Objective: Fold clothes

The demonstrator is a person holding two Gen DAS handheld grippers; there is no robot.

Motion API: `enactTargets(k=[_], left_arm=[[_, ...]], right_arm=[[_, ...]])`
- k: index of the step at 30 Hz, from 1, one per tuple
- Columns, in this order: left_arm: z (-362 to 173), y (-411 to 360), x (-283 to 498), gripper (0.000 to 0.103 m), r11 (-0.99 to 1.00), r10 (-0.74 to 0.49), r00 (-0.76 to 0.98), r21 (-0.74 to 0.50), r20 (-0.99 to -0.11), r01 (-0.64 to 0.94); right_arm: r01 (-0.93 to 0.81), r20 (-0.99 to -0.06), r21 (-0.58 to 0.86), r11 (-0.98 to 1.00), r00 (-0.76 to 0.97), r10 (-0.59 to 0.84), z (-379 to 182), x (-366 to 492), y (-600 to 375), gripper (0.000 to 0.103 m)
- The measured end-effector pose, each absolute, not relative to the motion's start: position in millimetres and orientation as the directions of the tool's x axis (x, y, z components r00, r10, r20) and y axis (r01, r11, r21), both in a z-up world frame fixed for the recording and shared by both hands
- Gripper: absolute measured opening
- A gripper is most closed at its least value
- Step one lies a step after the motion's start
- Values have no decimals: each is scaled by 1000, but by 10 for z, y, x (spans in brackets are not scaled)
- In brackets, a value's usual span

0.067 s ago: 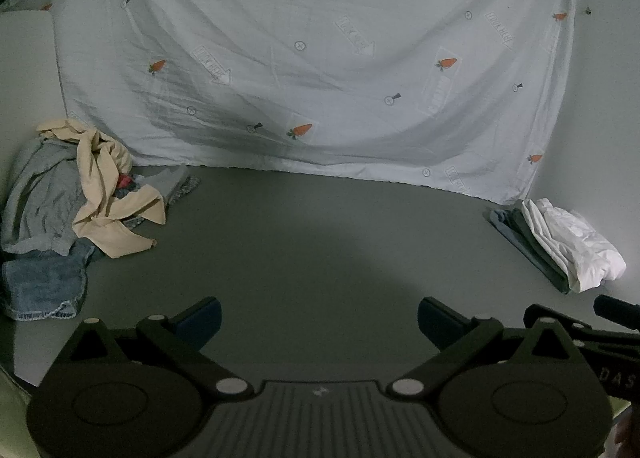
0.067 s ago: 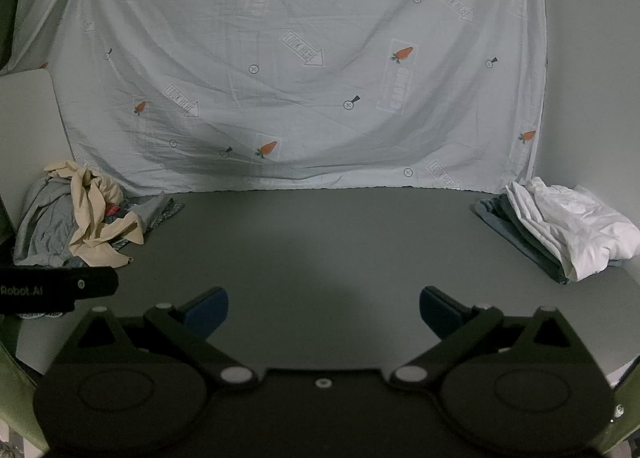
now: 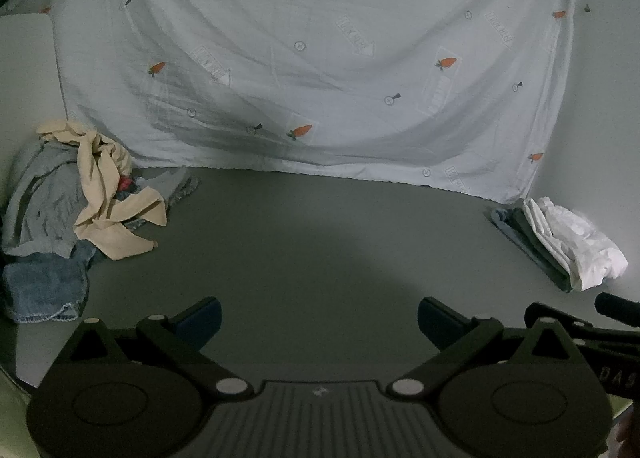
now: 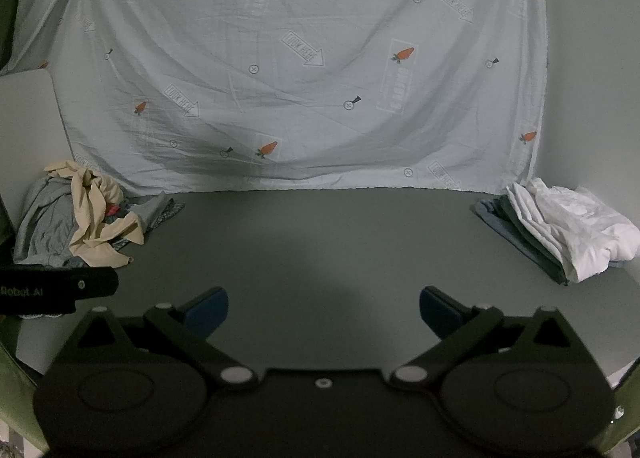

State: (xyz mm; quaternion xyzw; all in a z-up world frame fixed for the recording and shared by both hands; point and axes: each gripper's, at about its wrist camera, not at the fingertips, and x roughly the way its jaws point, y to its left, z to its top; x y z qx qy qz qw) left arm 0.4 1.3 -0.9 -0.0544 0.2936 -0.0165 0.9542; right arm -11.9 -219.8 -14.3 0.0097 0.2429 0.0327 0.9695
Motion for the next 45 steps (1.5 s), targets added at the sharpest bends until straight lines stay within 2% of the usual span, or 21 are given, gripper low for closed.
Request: enactTargets(k=[45], left_arm=[[20,121,141,103,995,-50,828,-104,-559,-10]], right_arm=[[-32,-464,27,999,885,41,-145,3,-2185,103]])
